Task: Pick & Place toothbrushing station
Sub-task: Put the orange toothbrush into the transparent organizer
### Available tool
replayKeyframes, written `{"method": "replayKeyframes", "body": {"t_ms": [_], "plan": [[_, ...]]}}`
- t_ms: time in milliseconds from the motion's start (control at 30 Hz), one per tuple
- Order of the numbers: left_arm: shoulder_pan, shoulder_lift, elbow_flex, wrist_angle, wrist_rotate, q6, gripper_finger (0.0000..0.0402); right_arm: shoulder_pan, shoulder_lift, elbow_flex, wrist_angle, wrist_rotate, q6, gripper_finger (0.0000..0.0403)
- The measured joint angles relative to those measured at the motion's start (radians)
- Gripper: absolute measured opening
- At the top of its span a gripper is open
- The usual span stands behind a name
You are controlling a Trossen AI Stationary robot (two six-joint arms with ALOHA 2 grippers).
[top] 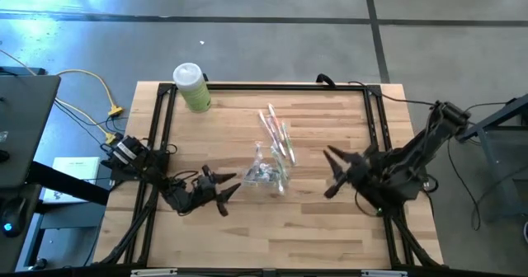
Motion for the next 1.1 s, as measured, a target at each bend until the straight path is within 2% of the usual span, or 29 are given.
{"method": "replayKeyframes", "body": {"t_ms": [133, 233, 300, 367, 433, 600, 767, 833, 933, 1100], "plan": [[-0.016, 0.0, 0.0, 0.0, 0.003, -0.071, 0.0182, -0.037, -0.029, 0.0, -0.005, -0.009, -0.001, 0.0066], [-0.03, 0.0, 0.0, 0.0, 0.004, -0.101, 0.0182, -0.045, -0.029, 0.0, -0.106, -0.09, 0.056, 0.0066], [-0.041, 0.0, 0.0, 0.0, 0.006, -0.105, 0.0182, -0.048, -0.026, 0.0, -0.282, -0.229, 0.194, 0.0066], [-0.051, 0.0, 0.001, 0.001, 0.006, -0.129, 0.0182, -0.069, -0.023, 0.0, -0.462, -0.441, 0.371, 0.0066], [-0.058, 0.0, 0.002, 0.001, 0.007, -0.155, 0.0182, -0.114, -0.021, -0.001, -0.542, -0.589, 0.493, 0.0066], [-0.074, 0.0, 0.003, 0.001, 0.007, -0.199, 0.0182, -0.239, -0.061, 0.004, -0.647, -0.63, 0.546, 0.0066], [-0.098, 0.0, 0.003, -0.002, 0.008, -0.2, 0.0182, -0.452, -0.162, 0.054, -0.926, -0.925, 0.766, 0.0066], [-0.104, 0.0, 0.003, -0.003, 0.008, -0.187, 0.0182, -0.551, -0.195, 0.056, -0.986, -1.006, 0.818, 0.0066], [-0.106, 0.0, 0.003, -0.01, 0.008, -0.182, 0.0182, -0.67, -0.213, 0.056, -1.022, -1.04, 0.817, 0.0066], [-0.102, 0.0, 0.003, -0.012, 0.008, -0.148, 0.0182, -0.782, -0.209, 0.056, -1.088, -0.972, 0.799, 0.0087]]}}
